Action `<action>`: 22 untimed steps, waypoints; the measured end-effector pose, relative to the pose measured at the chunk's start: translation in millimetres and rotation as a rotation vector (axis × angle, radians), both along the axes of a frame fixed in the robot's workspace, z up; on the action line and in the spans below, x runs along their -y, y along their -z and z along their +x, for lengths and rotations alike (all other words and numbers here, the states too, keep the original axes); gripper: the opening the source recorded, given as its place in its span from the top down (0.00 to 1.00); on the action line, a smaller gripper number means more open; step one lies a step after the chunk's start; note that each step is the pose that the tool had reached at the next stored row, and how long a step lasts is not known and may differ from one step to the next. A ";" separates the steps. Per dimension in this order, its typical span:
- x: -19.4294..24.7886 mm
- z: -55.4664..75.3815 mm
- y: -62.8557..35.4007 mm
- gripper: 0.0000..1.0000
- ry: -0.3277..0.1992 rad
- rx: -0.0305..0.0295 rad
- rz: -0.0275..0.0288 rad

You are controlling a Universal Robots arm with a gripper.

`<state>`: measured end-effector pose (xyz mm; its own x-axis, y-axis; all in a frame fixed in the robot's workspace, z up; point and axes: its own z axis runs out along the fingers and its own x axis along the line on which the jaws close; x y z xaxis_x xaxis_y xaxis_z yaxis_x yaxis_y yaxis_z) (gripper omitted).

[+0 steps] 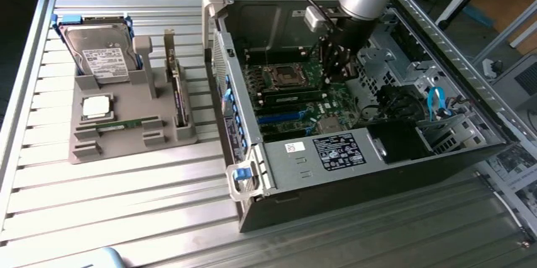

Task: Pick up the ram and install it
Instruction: 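Insert the ram into the slot, then press down the ram until it locks into place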

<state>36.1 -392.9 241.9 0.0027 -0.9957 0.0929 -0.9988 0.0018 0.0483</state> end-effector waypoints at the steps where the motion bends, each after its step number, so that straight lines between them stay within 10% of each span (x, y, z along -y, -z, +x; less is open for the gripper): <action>1: 0.0 2.7 0.0 0.89 0.000 -0.0005 0.0000; 8: 0.0 18.2 0.0 0.89 0.000 -0.0040 0.0000; 22: 0.1 5.3 3.9 0.89 0.000 -0.0039 0.0000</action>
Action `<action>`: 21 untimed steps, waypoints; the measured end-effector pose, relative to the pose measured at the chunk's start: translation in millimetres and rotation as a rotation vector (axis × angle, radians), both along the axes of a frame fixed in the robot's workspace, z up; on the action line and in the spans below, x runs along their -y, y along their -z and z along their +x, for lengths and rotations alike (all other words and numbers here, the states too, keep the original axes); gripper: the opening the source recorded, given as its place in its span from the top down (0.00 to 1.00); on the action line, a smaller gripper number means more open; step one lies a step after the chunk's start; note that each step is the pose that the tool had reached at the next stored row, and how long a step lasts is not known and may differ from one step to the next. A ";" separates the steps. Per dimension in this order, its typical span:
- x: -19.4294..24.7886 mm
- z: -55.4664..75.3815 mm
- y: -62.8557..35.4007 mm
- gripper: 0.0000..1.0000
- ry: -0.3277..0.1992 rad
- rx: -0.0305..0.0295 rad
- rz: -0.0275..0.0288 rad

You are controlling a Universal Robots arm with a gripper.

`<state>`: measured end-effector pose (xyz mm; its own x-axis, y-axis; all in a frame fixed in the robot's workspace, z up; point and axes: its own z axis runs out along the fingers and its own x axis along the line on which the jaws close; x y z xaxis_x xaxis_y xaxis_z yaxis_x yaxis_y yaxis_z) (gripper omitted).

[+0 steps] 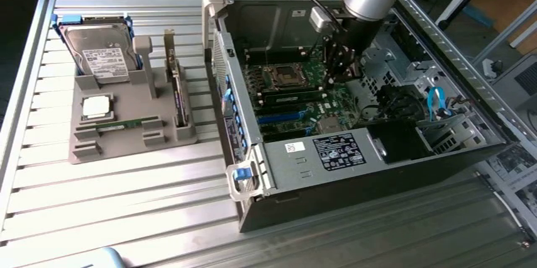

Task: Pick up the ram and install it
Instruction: 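Press down the ram until it locks into place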

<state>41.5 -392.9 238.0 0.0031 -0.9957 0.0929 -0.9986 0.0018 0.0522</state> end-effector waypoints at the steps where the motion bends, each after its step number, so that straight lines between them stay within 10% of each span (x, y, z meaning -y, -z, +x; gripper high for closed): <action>1: 0.0 -0.8 1.3 0.89 0.000 0.0001 0.0000; 10: 0.2 -1.1 11.6 0.89 0.000 -0.0001 0.0053; 21: 0.0 -18.0 -2.5 0.89 0.000 0.0194 0.0063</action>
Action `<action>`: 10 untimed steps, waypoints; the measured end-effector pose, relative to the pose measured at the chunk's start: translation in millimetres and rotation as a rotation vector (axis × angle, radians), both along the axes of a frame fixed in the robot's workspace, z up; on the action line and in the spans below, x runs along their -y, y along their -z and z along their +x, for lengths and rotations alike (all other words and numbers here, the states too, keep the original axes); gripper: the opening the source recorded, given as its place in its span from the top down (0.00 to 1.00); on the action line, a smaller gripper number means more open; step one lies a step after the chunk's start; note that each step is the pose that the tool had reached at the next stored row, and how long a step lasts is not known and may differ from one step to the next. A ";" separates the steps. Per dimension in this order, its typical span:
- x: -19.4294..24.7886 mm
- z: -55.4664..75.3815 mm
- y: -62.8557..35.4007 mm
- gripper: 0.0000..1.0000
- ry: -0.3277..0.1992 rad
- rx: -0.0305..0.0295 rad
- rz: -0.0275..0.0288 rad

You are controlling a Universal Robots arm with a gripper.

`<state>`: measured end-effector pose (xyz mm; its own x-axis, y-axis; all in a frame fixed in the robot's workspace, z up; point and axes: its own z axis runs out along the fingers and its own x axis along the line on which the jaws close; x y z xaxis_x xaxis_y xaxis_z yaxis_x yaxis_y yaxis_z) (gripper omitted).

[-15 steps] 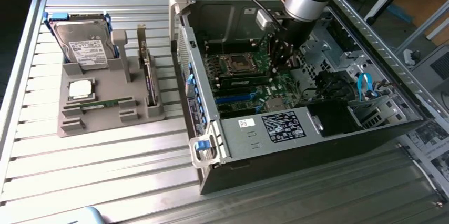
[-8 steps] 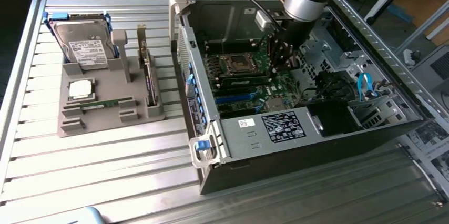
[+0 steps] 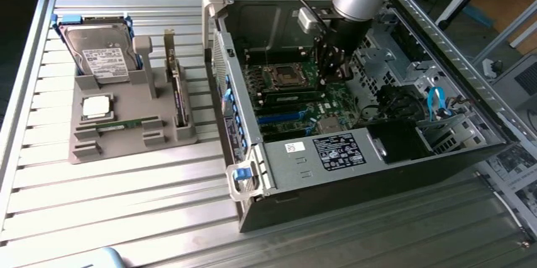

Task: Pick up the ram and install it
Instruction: 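Press down the ram until it locks into place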

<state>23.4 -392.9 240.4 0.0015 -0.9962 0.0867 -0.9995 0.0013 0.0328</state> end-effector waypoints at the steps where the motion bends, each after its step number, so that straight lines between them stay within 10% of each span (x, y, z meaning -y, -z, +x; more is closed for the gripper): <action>1: 0.0 -5.2 0.0 0.89 0.000 0.0021 0.0000; 10: 0.0 -39.4 0.0 0.89 0.000 0.0096 0.0000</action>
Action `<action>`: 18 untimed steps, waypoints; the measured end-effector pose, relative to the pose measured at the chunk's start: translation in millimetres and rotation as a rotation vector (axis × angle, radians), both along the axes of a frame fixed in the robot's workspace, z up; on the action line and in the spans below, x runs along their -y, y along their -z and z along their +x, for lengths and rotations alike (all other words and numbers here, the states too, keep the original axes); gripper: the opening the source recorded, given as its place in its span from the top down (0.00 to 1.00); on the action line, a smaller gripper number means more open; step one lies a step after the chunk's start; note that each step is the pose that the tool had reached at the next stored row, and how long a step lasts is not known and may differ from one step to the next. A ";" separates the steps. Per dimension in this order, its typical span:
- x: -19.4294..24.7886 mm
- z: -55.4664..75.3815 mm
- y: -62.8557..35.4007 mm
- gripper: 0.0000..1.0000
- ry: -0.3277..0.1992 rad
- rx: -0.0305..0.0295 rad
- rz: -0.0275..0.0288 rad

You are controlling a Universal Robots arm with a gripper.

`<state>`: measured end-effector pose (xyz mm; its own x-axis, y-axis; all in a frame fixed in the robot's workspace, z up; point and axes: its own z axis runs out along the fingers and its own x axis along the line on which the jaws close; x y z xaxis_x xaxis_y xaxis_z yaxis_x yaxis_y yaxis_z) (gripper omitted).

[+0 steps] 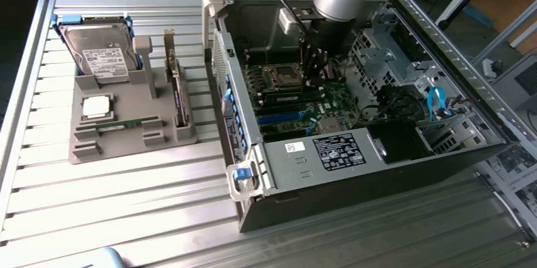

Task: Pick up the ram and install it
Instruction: 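Press down the ram until it locks into place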

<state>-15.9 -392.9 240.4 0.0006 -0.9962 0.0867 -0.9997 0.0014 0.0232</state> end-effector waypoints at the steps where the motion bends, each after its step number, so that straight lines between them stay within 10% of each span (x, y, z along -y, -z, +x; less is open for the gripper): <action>1: 0.0 -3.0 0.0 0.89 0.000 0.0004 0.0001; 18: 0.2 -63.5 1.0 0.89 0.000 0.0054 0.0004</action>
<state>-79.4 -393.1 239.5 0.0002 -0.9963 0.0864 -0.9998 0.0014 0.0178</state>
